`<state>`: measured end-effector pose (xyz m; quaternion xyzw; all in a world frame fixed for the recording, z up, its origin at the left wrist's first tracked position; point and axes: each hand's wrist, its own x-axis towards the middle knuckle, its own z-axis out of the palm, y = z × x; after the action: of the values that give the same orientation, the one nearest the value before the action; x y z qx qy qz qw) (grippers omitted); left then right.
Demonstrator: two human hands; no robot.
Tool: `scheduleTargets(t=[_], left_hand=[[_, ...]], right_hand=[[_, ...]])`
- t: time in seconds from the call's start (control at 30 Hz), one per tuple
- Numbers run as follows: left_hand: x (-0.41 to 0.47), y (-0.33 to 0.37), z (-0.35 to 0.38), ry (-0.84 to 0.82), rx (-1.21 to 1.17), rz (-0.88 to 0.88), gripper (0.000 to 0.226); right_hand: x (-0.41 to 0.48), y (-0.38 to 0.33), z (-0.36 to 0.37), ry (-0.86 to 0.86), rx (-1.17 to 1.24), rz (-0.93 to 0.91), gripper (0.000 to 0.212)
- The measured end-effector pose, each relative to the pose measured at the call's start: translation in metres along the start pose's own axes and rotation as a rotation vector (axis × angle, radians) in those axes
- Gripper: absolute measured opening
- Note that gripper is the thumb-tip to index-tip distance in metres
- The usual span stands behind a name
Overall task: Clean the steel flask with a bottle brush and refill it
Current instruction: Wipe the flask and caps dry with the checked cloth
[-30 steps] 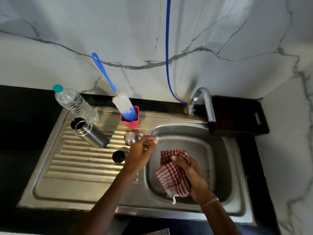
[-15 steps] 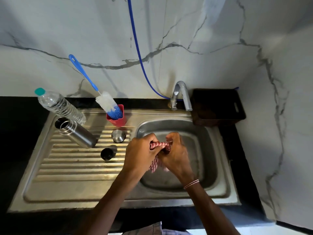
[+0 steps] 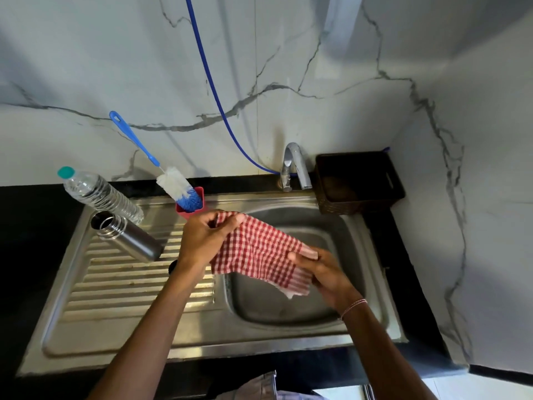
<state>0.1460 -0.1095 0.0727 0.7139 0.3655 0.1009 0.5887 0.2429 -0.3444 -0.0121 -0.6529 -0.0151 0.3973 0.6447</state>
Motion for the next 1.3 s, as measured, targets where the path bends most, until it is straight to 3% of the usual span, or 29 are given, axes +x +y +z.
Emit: scheduleTargets(t=[0.1, 0.2, 0.33, 0.47, 0.6, 0.73, 0.87, 0.97, 1.07, 1.13, 1.23, 1.3], left_hand=[[0.000, -0.012, -0.003, -0.044, -0.083, -0.092, 0.016], [-0.001, -0.024, -0.003, -0.090, -0.055, -0.079, 0.006], [-0.006, -0.033, 0.010, -0.104, -0.057, -0.102, 0.009], [-0.023, -0.024, 0.038, -0.145, -0.194, -0.137, 0.016], [-0.039, -0.017, 0.061, -0.218, -0.333, -0.158, 0.029], [-0.044, -0.015, 0.062, -0.212, -0.522, -0.215, 0.027], [-0.043, -0.017, 0.061, -0.278, -0.523, -0.215, 0.042], [-0.037, -0.021, 0.060, -0.195, -0.537, -0.244, 0.027], [-0.026, -0.025, 0.057, -0.237, -0.531, -0.259, 0.021], [-0.020, -0.024, 0.059, -0.287, -0.553, -0.273, 0.029], [-0.014, -0.020, 0.076, -0.336, -0.588, -0.312, 0.037], [-0.011, -0.018, 0.091, -0.347, -0.555, -0.342, 0.029]], right_hand=[[-0.011, -0.004, -0.002, 0.049, 0.308, 0.105, 0.044], [-0.023, -0.020, 0.003, 0.149, 0.323, 0.052, 0.032], [-0.034, -0.039, 0.022, 0.288, -0.024, -0.199, 0.020], [-0.034, -0.044, 0.053, 0.505, -0.616, -0.481, 0.033], [-0.036, -0.037, 0.084, 0.440, -0.921, -0.611, 0.047], [-0.033, -0.033, 0.085, 0.442, -1.048, -0.652, 0.050], [-0.036, -0.027, 0.073, 0.225, -1.158, -0.675, 0.065], [-0.037, -0.034, 0.055, 0.024, -1.042, -0.755, 0.049], [-0.029, -0.035, 0.026, 0.315, -0.745, -0.757, 0.032], [-0.026, -0.035, 0.011, 0.365, -0.481, -0.506, 0.043], [-0.025, -0.035, -0.007, 0.047, 0.010, -0.162, 0.039], [-0.027, -0.034, -0.016, -0.043, 0.115, -0.082, 0.035]])
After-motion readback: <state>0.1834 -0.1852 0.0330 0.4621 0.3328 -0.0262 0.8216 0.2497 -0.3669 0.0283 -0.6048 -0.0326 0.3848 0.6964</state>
